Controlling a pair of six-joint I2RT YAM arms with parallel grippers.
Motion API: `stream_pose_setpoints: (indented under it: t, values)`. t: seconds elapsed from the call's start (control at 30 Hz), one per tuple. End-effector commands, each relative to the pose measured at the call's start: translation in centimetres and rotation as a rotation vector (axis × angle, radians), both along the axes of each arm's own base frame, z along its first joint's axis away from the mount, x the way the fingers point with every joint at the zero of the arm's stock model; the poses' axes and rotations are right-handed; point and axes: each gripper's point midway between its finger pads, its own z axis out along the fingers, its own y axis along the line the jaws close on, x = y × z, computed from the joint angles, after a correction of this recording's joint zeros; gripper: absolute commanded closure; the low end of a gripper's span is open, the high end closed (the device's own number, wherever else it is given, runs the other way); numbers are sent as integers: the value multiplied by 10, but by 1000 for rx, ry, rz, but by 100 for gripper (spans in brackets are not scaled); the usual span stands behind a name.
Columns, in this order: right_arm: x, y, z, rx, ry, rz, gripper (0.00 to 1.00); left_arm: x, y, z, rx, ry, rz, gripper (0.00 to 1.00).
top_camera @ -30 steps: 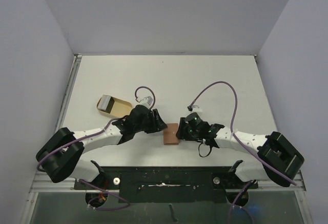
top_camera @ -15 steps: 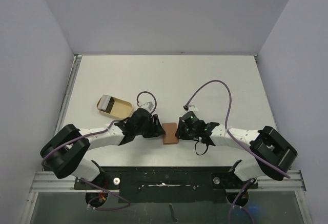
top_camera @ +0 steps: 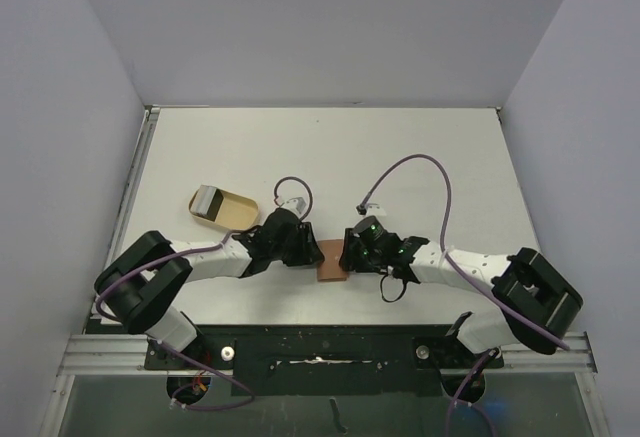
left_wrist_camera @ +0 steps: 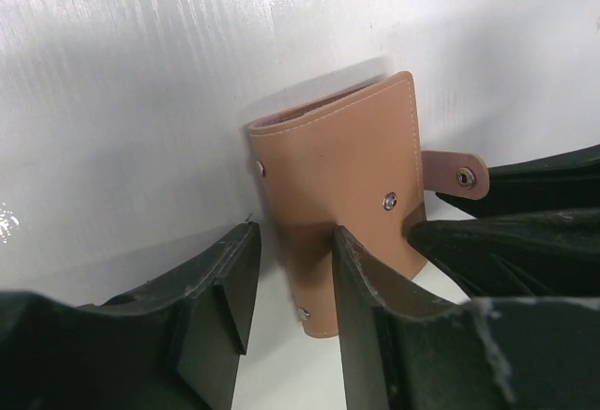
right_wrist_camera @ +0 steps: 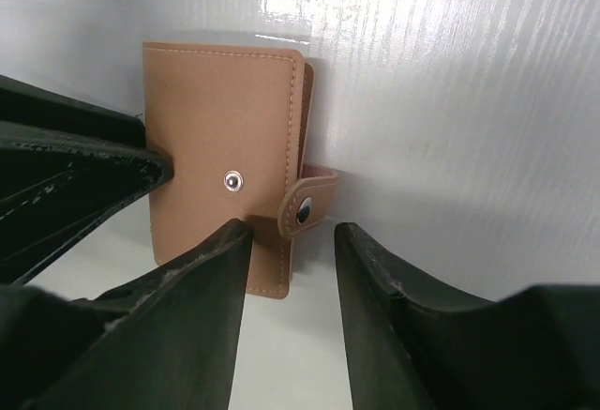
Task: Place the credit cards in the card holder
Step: Close the card holder at the center of the board.
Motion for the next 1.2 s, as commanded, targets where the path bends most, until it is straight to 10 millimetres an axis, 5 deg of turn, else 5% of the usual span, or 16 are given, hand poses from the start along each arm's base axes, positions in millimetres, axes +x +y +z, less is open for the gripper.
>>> stream_pose_setpoints:
  t: [0.0,0.4,0.5,0.6,0.9,1.17]
  values:
    - [13,9,33,71,-75,-19,57,6,8,-12,80,-4,1,67]
    - [19,5,46,270,-67,-44,52,14,4,-7,106,-20,-8,71]
    - [18,5,46,304,-61,-43,58,15,2,-4,104,-22,-12,72]
    - [18,6,48,322,-57,-49,65,14,-2,10,57,-16,3,72]
    - [19,-3,56,331,-79,-90,64,28,-22,66,-117,-91,5,69]
    - [19,0,52,361,-50,-92,65,34,-43,62,-167,-89,-85,76]
